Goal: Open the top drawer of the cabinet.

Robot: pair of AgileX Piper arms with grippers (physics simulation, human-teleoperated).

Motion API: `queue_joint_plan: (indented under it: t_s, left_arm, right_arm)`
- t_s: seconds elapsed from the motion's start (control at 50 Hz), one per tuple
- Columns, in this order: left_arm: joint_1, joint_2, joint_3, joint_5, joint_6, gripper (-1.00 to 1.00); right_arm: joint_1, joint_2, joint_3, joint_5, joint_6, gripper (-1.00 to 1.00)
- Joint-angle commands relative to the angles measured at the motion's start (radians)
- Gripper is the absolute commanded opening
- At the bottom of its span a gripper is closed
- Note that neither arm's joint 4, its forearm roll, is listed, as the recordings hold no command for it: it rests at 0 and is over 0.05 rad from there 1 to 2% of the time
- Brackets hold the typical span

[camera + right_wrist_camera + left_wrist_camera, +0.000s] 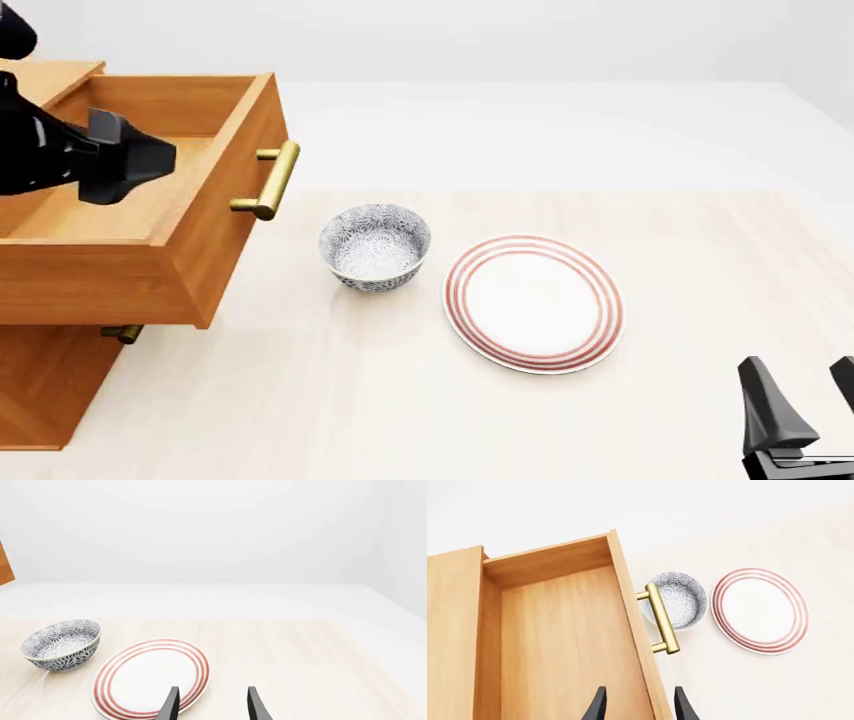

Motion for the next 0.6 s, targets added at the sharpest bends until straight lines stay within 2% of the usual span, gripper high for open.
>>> queue_joint_plan:
  t_s: [0.02, 0.6]
  left_arm:
    - [0.027, -0.084, -0.019, 0.033, 0.0, 1.0]
    - [0.077, -0.211, -0.016, 0.022, 0.029, 1.0]
  right_arm:
    - [0.0, 0.0, 0.001, -0.001, 0.0, 1.0]
    - [0.0, 0.0, 0.001, -0.001, 0.0, 1.0]
